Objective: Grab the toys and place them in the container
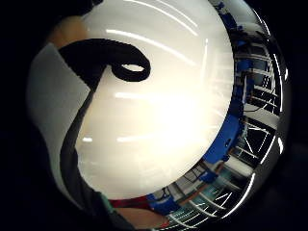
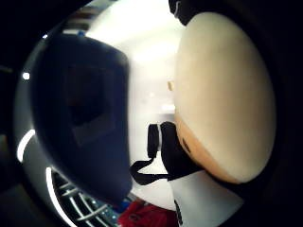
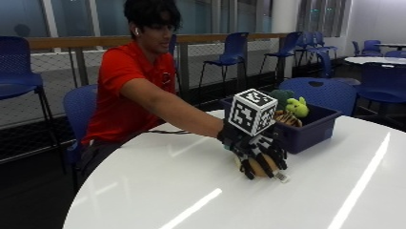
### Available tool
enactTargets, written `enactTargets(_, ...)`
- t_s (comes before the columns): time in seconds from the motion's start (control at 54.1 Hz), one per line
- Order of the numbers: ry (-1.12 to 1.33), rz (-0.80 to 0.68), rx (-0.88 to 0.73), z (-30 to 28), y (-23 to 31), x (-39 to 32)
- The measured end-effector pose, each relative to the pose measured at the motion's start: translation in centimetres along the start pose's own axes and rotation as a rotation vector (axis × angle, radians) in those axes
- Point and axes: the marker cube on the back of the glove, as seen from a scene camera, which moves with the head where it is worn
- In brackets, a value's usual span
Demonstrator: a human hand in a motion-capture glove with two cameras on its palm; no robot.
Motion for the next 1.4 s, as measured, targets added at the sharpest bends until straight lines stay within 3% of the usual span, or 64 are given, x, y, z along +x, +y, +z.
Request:
enactTargets(0.499,-0.050,0.030,0.046,-1.8,1.1,1.9)
enactTargets(0.832,0.062,0.069,0.152,-6.8,4.3,3.5)
enactTargets(1.053,0.014,0.001,0.160,-10.9,5.5,-1.1)
enactTargets(1.405,-0.010,-0.229,0.240,-16.0,8.5,-13.8)
